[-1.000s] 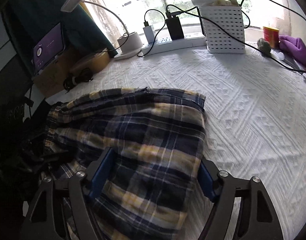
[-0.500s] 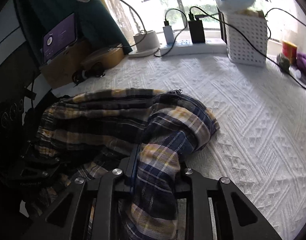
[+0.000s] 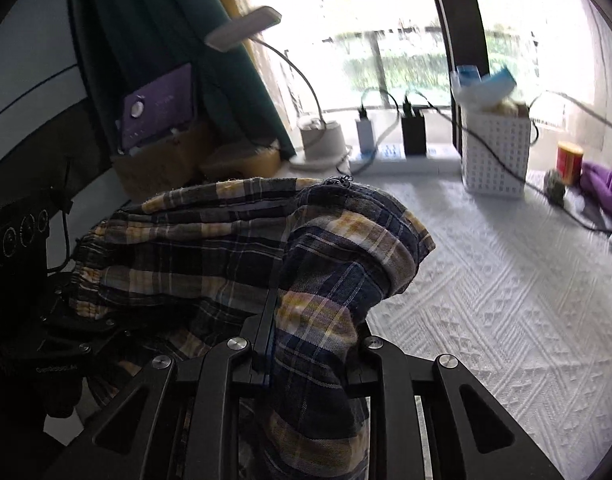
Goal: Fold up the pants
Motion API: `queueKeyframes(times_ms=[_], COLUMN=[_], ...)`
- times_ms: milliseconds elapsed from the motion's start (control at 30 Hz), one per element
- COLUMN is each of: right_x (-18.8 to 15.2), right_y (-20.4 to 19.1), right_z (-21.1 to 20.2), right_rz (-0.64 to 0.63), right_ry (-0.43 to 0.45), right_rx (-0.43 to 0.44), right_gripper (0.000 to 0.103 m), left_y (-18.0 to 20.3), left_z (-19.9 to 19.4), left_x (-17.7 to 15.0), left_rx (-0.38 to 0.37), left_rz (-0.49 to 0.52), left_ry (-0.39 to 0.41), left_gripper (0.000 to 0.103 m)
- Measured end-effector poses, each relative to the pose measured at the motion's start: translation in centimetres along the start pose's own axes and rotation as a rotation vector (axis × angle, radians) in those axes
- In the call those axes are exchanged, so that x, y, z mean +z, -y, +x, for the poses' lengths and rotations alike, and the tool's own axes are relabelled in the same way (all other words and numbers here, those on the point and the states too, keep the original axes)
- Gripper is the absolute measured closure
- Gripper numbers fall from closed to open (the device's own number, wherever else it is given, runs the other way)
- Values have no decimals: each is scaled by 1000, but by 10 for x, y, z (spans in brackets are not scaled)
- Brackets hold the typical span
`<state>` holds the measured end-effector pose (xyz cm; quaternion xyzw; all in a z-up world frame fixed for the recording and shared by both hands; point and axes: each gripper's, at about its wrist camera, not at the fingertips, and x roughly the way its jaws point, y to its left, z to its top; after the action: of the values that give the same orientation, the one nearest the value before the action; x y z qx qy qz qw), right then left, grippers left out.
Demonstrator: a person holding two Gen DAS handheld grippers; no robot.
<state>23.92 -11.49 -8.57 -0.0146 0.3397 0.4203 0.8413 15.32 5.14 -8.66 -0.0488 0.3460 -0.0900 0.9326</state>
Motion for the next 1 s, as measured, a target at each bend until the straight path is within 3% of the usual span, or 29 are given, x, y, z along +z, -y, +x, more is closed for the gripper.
queueKeyframes(times_ms=[633, 1000], right_x=[9, 38], right_y=[-73, -133], right_z=[-73, -91], right_rz=[-114, -224], right_ry=[202, 290], right_rx=[47, 117], right_gripper=[80, 80], left_y=[8, -16], left_z=[-95, -167], left_x=[-7, -8], left_rx=[57, 148], left_rz=[19, 0], left_ry=[178, 337], left_gripper=[74, 74])
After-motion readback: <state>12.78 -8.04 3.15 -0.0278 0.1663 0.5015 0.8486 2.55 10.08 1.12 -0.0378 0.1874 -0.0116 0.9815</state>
